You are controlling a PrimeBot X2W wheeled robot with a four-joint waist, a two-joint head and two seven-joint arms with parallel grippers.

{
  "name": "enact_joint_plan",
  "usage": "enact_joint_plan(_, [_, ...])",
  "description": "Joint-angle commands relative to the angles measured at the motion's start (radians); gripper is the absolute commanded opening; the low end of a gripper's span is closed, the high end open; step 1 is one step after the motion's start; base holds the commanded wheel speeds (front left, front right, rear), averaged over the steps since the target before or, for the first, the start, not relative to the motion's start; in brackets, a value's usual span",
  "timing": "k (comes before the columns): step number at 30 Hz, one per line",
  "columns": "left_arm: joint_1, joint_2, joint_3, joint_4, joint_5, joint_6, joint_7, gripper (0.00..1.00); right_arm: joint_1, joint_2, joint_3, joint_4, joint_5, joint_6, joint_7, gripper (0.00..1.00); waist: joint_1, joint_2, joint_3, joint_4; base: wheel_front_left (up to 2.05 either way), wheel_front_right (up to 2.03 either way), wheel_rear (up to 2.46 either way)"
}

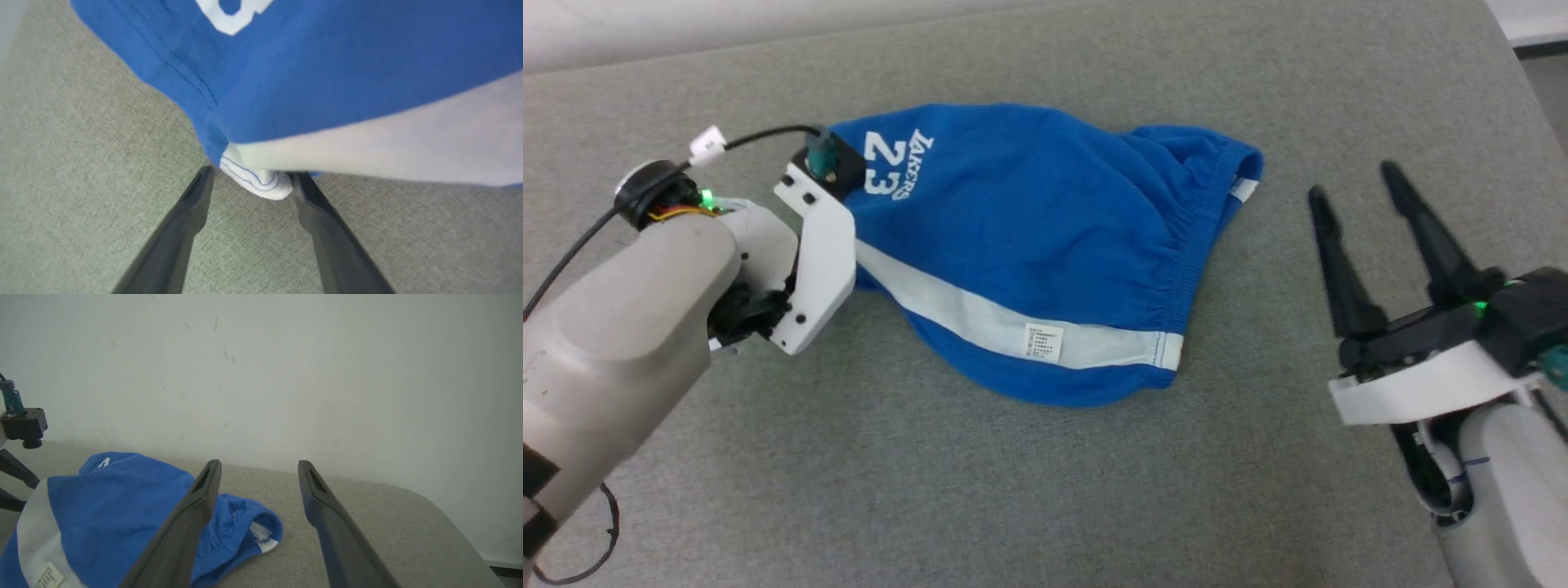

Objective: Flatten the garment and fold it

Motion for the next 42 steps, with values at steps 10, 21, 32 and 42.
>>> enact_joint_plan(10, [0.006, 0.009, -0.041, 0.004, -0.031, -0.001, -0.137, 0.0, -0.088, -0.183, 0.188, 0.083, 0.056, -0.001, 0.051, 1.0, -0.0001, 0.0, -0.069, 0.038, 0.0, 0.0, 0.0])
enact_joint_plan(21, [0.079, 0.019, -0.046, -0.015, -0.013, -0.001, -0.228, 0.0, -0.37, -0.496, 0.667, -0.074, 0.367, -0.001, 0.518, 1.0, -0.0001, 0.0, -0.122, 0.094, 0.0, 0.0, 0.0])
enact_joint_plan(32, [0.066, -0.02, -0.047, 0.007, 0.006, -0.001, -0.279, 0.0, -0.607, -0.46, 0.989, 0.096, 0.618, -0.001, 0.785, 1.0, -0.0001, 0.0, -0.08, 0.134, 0.0, 0.0, 0.0])
enact_joint_plan(42, [0.033, -0.052, -0.048, 0.034, 0.017, -0.001, -0.318, 0.0, -0.583, -0.354, 1.109, 0.305, 0.671, -0.001, 0.69, 1.0, -0.0001, 0.0, -0.027, 0.166, 0.0, 0.0, 0.0])
